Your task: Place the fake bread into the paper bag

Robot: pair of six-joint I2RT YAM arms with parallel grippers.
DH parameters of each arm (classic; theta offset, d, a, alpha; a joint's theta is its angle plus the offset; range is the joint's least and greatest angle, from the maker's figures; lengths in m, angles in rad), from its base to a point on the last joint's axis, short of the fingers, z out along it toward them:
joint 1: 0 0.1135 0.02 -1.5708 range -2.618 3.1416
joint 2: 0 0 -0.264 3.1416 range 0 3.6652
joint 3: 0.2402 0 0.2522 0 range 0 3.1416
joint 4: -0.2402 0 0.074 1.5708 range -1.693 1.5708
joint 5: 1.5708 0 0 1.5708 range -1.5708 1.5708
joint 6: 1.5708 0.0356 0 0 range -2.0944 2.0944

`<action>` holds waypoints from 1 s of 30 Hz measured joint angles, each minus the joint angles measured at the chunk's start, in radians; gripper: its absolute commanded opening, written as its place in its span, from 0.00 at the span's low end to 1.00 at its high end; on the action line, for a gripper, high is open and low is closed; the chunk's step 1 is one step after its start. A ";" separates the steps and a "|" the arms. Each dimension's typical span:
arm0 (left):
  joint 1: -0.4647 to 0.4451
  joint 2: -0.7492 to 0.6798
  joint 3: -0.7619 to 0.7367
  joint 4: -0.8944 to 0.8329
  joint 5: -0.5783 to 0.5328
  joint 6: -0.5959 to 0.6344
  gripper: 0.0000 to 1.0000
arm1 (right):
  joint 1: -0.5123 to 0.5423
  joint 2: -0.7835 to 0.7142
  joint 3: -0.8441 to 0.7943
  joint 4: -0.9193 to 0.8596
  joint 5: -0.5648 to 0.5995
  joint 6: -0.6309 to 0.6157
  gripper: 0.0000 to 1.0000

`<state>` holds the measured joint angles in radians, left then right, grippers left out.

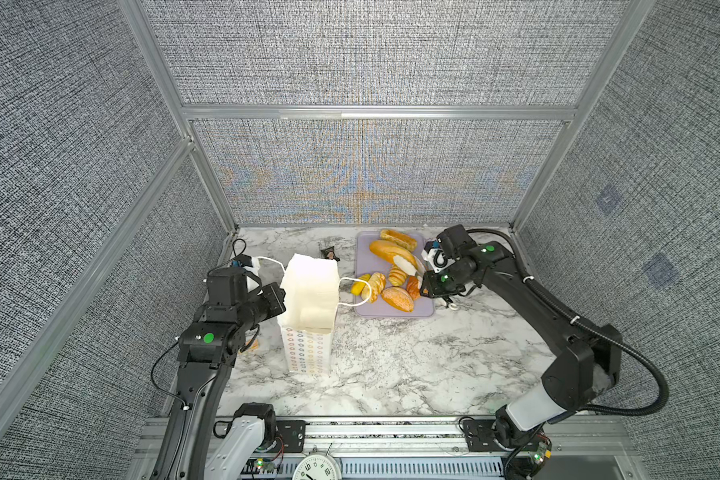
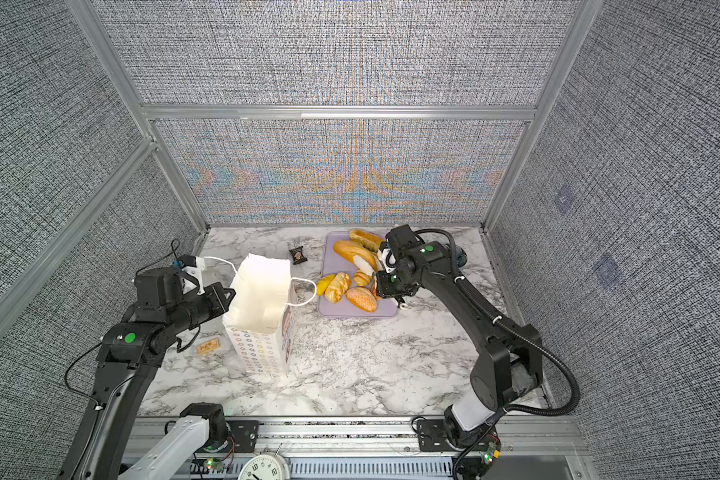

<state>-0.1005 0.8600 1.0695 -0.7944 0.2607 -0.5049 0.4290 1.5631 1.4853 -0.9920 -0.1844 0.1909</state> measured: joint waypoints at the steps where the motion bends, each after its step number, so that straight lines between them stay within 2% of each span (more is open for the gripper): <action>1: 0.000 0.003 0.006 -0.002 0.000 0.001 0.00 | 0.000 -0.010 0.000 -0.004 -0.001 0.005 0.33; 12: 0.000 0.049 0.106 -0.051 -0.057 0.083 0.00 | 0.001 -0.122 0.062 -0.039 -0.024 0.006 0.32; 21: 0.000 0.068 0.108 -0.054 -0.059 0.108 0.00 | 0.005 -0.202 0.105 -0.043 -0.089 0.004 0.32; 30: 0.000 0.077 0.109 -0.054 -0.049 0.111 0.00 | 0.042 -0.220 0.181 -0.058 -0.161 -0.014 0.32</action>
<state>-0.1005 0.9371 1.1786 -0.8482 0.2119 -0.3939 0.4713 1.3426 1.6661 -1.0500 -0.3454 0.1772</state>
